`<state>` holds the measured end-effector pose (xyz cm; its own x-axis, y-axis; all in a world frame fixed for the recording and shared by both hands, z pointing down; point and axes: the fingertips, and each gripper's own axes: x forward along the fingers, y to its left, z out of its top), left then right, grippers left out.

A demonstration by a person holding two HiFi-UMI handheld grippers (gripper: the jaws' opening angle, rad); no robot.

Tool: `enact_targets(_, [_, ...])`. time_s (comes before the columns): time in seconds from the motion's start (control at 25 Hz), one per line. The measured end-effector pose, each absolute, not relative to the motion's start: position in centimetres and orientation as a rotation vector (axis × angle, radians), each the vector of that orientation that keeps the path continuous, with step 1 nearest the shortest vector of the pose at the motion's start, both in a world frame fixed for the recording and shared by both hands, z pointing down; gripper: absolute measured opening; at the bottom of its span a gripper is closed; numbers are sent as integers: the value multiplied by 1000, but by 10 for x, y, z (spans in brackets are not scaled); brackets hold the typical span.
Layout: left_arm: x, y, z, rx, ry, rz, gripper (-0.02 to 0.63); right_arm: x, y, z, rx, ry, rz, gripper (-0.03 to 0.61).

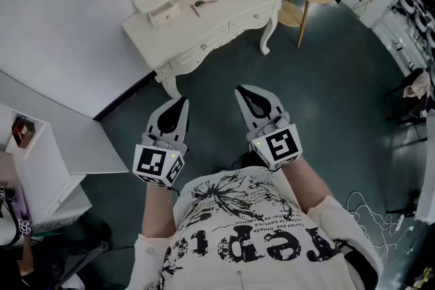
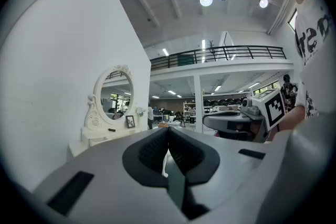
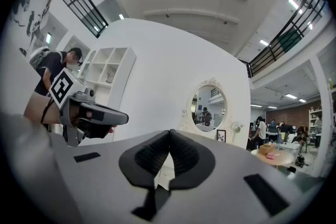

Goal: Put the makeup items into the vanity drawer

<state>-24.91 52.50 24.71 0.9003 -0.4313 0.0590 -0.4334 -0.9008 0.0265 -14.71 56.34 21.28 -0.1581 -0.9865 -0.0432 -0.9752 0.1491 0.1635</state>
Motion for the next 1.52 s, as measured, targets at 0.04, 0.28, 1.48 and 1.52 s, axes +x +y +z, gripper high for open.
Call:
enact_targets(0.04, [-250,522,247,3027,-686,80,14,-147,563,222,1985,-2314,-210,12])
enact_targets(0.28, [-254,507,248,3024,-683,72,14,-145,554,241,1993,-2285,-169,12])
enact_targets(1.48, [-124,352,290,2892,-987,120,14,-1,363,294,1770,-2509,-4,594])
enact_targets(1.52, [-109,339,290,2877,-1015,121,14,14,346,295,1738,-2524,4,594])
